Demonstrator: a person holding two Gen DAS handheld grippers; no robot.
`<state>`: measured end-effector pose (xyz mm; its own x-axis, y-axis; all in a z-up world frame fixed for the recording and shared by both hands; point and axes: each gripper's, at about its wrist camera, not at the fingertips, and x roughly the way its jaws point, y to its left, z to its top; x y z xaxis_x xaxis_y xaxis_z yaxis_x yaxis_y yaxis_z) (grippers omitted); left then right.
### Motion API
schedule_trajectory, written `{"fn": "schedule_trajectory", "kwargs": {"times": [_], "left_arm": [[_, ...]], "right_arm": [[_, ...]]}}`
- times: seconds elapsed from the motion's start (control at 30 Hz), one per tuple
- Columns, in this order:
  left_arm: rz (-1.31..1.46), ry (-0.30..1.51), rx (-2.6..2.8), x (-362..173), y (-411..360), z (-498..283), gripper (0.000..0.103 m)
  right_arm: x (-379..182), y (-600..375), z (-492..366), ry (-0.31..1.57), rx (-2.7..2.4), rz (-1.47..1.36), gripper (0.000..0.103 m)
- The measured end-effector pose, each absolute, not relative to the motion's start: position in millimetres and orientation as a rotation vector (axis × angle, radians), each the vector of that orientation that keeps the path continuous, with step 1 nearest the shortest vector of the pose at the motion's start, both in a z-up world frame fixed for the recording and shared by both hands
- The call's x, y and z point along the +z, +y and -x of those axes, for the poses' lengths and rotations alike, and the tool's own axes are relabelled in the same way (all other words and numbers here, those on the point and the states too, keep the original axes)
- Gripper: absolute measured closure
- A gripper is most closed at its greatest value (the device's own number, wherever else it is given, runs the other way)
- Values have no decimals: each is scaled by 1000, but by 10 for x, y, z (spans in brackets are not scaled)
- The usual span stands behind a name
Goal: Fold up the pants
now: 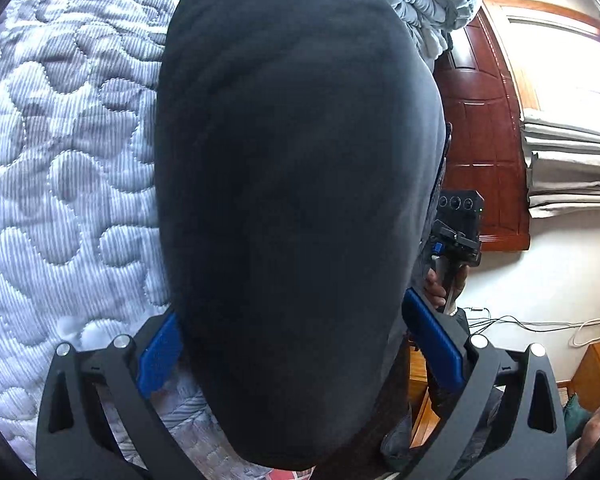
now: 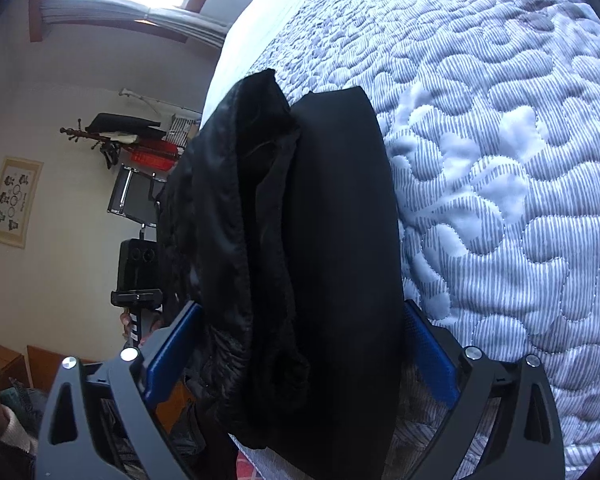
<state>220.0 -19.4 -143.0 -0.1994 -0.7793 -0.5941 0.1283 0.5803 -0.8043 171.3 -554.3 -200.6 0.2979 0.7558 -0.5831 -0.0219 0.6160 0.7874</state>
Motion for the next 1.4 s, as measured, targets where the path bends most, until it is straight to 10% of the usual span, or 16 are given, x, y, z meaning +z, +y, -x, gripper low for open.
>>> {"fn": "schedule_trajectory", "kwargs": {"times": [0.27,0.57,1.1,1.4], "left_arm": [[583,1580,-854,-1438,-342,-2195,3],[622,1563,-800,-1414,-371,-2187,5],[645,1505,-902,-1372,-156,-2198,67],[644,1420,-936,-1182,-182,-2171,74]], "right_arm": [[-1973,-5425,-1715,1150,584,-712,5],[-1927,-5373,-1627,1084,570,-666,33],[-1860,-5403,-1527,1042,580,-694,50],[-1664,-5412,-1410,979,578,-679,63]]}}
